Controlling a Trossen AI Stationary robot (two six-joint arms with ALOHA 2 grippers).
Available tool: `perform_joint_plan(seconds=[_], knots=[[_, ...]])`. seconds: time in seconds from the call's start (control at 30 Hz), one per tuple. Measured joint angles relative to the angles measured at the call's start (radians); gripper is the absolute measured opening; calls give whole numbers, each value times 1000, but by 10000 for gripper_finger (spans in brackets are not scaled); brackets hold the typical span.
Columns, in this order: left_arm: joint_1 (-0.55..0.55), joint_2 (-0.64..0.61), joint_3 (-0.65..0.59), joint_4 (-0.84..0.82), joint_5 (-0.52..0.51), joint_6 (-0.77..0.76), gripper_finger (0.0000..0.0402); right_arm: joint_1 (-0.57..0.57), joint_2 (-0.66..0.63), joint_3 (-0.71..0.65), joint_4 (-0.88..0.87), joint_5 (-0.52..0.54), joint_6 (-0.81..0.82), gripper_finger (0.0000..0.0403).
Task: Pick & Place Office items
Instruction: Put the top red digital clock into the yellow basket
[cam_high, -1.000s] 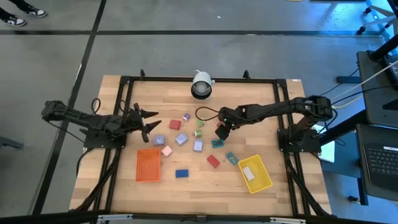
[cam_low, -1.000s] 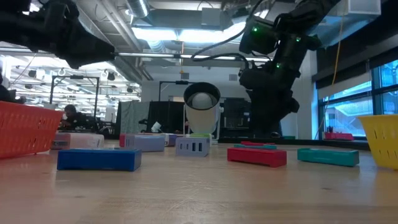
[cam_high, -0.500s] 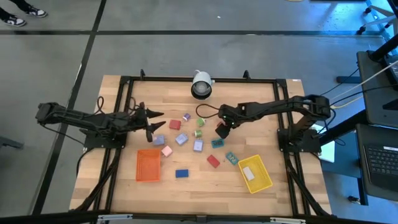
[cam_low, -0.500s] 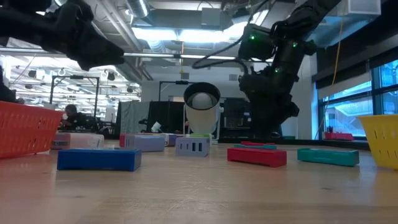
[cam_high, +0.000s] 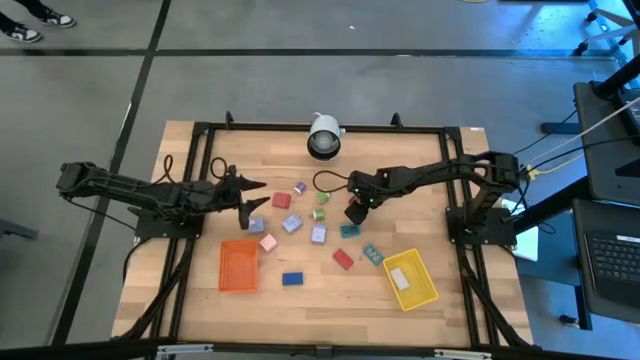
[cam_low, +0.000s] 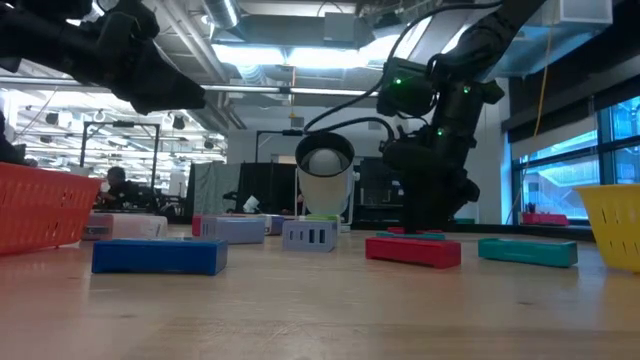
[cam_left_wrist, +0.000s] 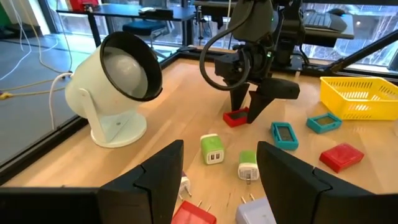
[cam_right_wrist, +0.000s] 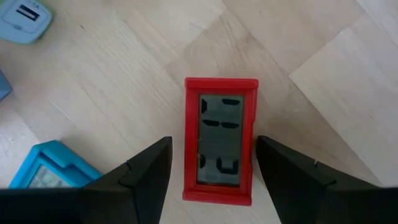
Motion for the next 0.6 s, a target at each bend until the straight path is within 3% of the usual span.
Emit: perform_joint_plan(seconds=[0.37, 0.6], knots=[[0, 0, 0, 0, 0, 0, 201, 25, 2, -1, 3, 15, 30, 158], [0, 0, 0, 0, 0, -3, 201, 47, 4, -1, 13, 20, 53, 150]])
